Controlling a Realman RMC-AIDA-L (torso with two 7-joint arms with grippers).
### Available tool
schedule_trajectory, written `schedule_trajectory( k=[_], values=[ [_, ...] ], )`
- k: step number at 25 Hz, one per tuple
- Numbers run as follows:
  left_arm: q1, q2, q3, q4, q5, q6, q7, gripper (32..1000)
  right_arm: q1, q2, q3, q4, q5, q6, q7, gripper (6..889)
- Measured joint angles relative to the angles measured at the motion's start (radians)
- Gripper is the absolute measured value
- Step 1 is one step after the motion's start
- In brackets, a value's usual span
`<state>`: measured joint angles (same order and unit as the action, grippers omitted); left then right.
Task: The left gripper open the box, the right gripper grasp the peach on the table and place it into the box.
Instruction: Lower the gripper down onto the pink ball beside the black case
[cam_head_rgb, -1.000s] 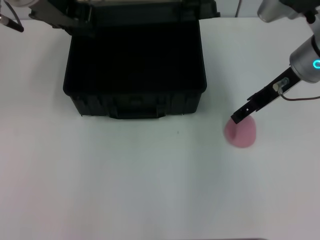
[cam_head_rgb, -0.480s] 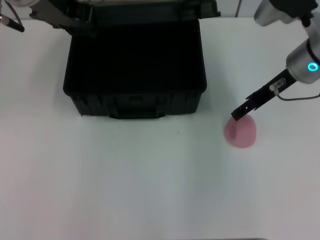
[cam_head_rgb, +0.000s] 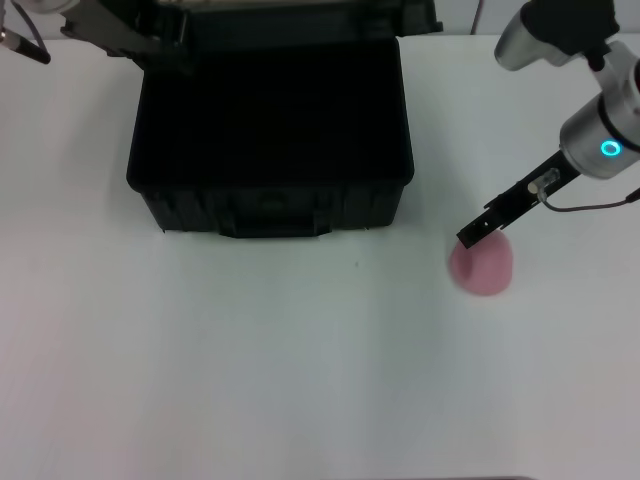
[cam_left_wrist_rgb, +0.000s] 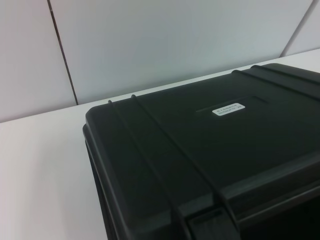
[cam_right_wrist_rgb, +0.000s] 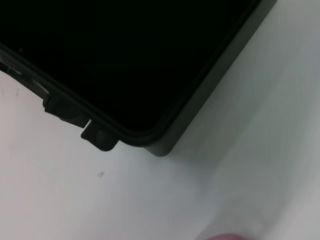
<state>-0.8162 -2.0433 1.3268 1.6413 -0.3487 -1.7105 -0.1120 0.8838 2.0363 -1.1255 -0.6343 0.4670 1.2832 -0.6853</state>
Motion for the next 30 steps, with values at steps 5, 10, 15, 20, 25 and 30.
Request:
schedule_trajectory(
  k=[5, 10, 15, 20, 25, 30],
  values=[
    [-0.003, -0.0009, 0.000, 0.000, 0.000, 0.000, 0.000, 382, 0.003, 0.009, -0.022, 0.024, -0.001, -0.027, -0.004, 797],
    [-0.008, -0.0013, 0.002, 0.000, 0.000, 0.000, 0.000, 382, 0.011, 0.012, -0.037, 0.053, -0.001, -0.051, -0.004, 797],
    [-0.008, -0.0029, 0.002, 0.000, 0.000, 0.000, 0.000, 382, 0.015, 0.012, -0.041, 0.066, -0.001, -0.062, -0.004, 797],
    [-0.008, -0.0031, 0.002, 0.000, 0.000, 0.000, 0.000, 382, 0.015, 0.012, -0.053, 0.072, -0.001, -0.074, -0.004, 797],
    [-0.008, -0.0031, 0.002, 0.000, 0.000, 0.000, 0.000, 382, 0.016, 0.014, -0.088, 0.082, -0.001, -0.096, 0.001, 797],
    [-0.008, -0.0031, 0.002, 0.000, 0.000, 0.000, 0.000, 382, 0.019, 0.018, -0.092, 0.111, -0.002, -0.115, -0.002, 792]
  ],
)
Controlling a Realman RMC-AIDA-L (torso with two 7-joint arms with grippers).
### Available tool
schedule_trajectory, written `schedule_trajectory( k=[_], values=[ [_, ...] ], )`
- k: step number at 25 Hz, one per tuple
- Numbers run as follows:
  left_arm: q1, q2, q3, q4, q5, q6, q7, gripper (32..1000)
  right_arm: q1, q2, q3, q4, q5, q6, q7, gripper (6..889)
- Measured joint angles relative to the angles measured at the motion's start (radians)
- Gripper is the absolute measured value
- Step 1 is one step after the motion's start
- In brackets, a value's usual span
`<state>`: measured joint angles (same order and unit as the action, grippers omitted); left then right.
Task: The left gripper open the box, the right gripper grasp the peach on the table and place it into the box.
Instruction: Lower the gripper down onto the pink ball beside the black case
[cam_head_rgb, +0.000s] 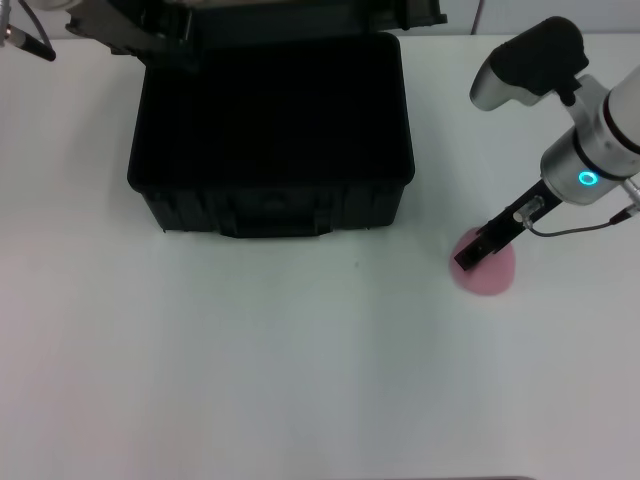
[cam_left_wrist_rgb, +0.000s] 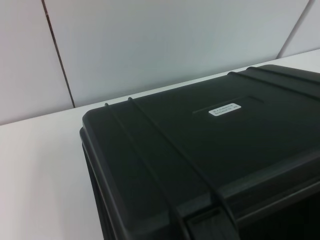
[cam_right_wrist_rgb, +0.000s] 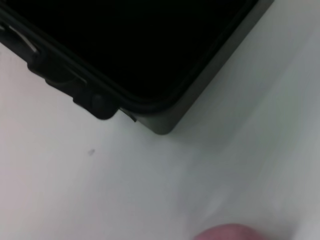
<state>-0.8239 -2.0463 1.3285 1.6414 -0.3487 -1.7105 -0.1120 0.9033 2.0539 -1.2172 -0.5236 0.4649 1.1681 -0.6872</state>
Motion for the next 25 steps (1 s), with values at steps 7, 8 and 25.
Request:
schedule_trajectory(
  k=[7, 8, 25],
  values=[
    [0.000, 0.0000, 0.000, 0.000, 0.000, 0.000, 0.000, 382, 0.006, 0.005, -0.001, 0.013, -0.022, -0.008, -0.001, 757],
    [0.000, 0.0000, 0.000, -0.001, 0.000, 0.000, 0.000, 382, 0.006, 0.005, -0.001, 0.013, -0.022, -0.009, -0.001, 751],
    [0.002, 0.0012, 0.000, -0.002, 0.001, 0.000, 0.000, 381, 0.006, 0.005, -0.001, 0.010, -0.023, -0.001, 0.002, 229]
  ],
)
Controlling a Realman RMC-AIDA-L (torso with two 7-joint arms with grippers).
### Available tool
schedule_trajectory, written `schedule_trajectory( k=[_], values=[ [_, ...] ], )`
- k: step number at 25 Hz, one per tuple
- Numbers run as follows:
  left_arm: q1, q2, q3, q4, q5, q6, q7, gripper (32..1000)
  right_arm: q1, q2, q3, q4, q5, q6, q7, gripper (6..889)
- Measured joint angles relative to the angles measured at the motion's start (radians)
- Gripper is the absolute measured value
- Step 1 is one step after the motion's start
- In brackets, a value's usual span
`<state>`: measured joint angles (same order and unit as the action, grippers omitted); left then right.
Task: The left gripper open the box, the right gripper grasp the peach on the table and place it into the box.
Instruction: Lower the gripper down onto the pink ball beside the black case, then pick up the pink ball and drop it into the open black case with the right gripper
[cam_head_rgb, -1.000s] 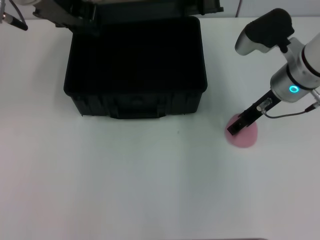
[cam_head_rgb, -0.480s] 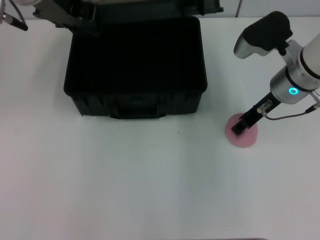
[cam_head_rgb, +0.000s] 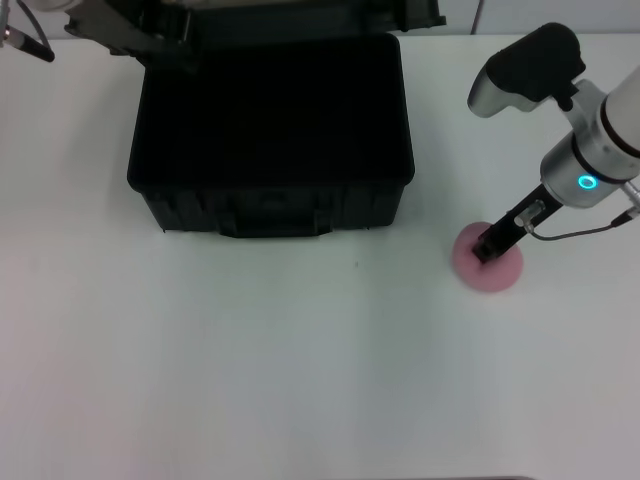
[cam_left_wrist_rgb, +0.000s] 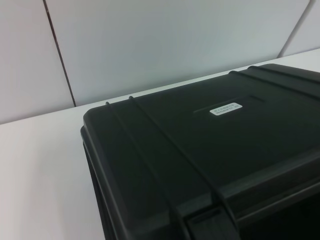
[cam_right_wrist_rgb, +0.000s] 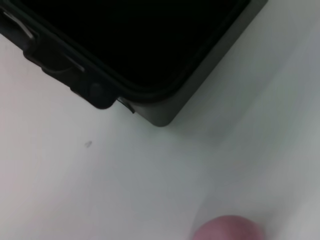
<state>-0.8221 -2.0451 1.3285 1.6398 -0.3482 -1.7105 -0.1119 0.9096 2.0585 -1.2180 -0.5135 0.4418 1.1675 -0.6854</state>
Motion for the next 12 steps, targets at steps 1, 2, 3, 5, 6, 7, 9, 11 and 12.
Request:
schedule_trajectory(
  k=[1, 2, 3, 5, 6, 7, 9, 11, 12],
  values=[
    [0.000, 0.0001, 0.000, 0.000, 0.000, 0.000, 0.000, 381, 0.000, 0.000, 0.000, -0.002, 0.000, 0.001, -0.001, 208],
    [0.001, 0.0001, 0.000, 0.000, 0.000, 0.000, 0.000, 381, 0.000, 0.000, 0.000, -0.003, 0.000, 0.002, -0.002, 186],
    [0.001, 0.0002, 0.000, 0.000, 0.000, 0.000, 0.000, 381, -0.001, 0.000, 0.000, -0.004, 0.000, 0.002, -0.003, 165],
    [0.002, 0.0003, 0.000, 0.000, 0.001, 0.000, 0.000, 381, -0.002, 0.000, 0.000, -0.005, 0.000, 0.003, -0.003, 140],
    [0.002, 0.0003, 0.000, 0.000, 0.001, 0.000, 0.000, 381, -0.002, 0.000, 0.000, -0.005, 0.000, 0.004, -0.003, 136],
    [0.003, 0.0003, 0.000, 0.000, 0.001, 0.000, 0.000, 381, -0.002, 0.000, 0.000, -0.006, 0.000, 0.004, -0.003, 131],
    [0.003, 0.0003, 0.000, 0.000, 0.001, 0.000, 0.000, 381, -0.002, 0.000, 0.000, -0.007, 0.000, 0.006, -0.003, 123],
    [0.003, 0.0003, 0.000, 0.000, 0.001, 0.000, 0.000, 381, -0.001, 0.000, 0.000, -0.008, 0.001, 0.013, -0.004, 115],
    [0.003, 0.0003, 0.000, 0.000, 0.002, 0.000, 0.000, 381, -0.002, 0.000, 0.002, -0.014, 0.002, 0.022, -0.007, 111]
  ],
)
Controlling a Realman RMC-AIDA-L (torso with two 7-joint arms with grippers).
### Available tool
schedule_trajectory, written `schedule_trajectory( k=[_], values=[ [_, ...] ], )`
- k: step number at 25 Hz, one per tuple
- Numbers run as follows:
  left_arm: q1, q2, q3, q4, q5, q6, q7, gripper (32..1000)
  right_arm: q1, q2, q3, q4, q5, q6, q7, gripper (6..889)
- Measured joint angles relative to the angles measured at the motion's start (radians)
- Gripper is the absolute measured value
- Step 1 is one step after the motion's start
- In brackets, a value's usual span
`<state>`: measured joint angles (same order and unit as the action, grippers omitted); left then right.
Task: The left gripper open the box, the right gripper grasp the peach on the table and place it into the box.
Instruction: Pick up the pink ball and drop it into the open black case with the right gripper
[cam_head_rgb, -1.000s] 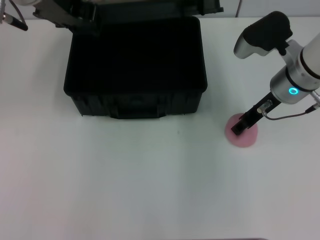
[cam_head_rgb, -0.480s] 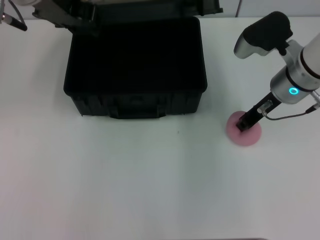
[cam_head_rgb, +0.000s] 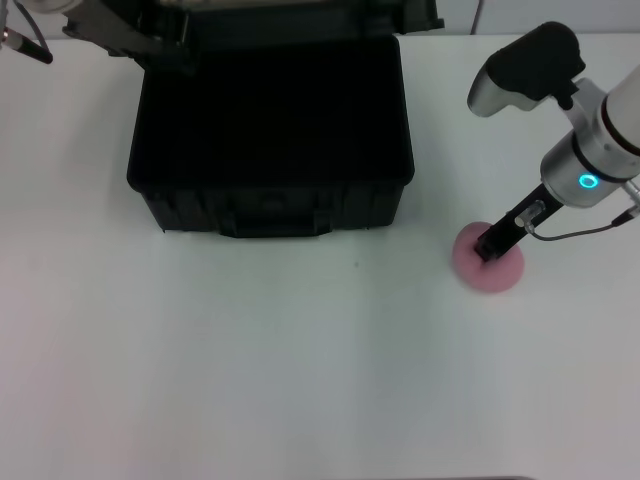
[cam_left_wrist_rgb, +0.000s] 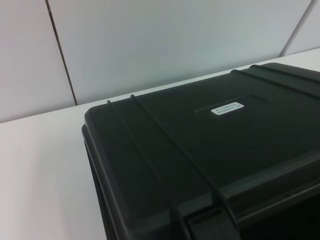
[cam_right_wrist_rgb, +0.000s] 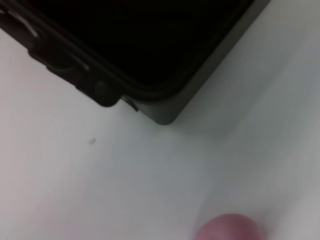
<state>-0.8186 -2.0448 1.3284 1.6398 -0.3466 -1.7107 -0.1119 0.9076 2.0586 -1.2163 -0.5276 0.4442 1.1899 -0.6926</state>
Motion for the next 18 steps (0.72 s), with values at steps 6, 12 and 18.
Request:
schedule_trajectory(
  k=[6, 12, 18],
  values=[
    [0.002, 0.0001, 0.000, 0.000, 0.000, -0.002, 0.000, 381, -0.018, 0.000, 0.010, -0.077, 0.006, 0.074, -0.009, 80],
    [0.004, 0.0012, 0.000, -0.001, 0.000, -0.003, 0.000, 381, -0.041, 0.000, 0.012, -0.148, 0.008, 0.139, -0.010, 49],
    [0.006, 0.0016, -0.001, -0.002, 0.000, -0.003, 0.000, 381, -0.059, 0.000, 0.013, -0.215, 0.014, 0.195, -0.009, 41]
  ],
)
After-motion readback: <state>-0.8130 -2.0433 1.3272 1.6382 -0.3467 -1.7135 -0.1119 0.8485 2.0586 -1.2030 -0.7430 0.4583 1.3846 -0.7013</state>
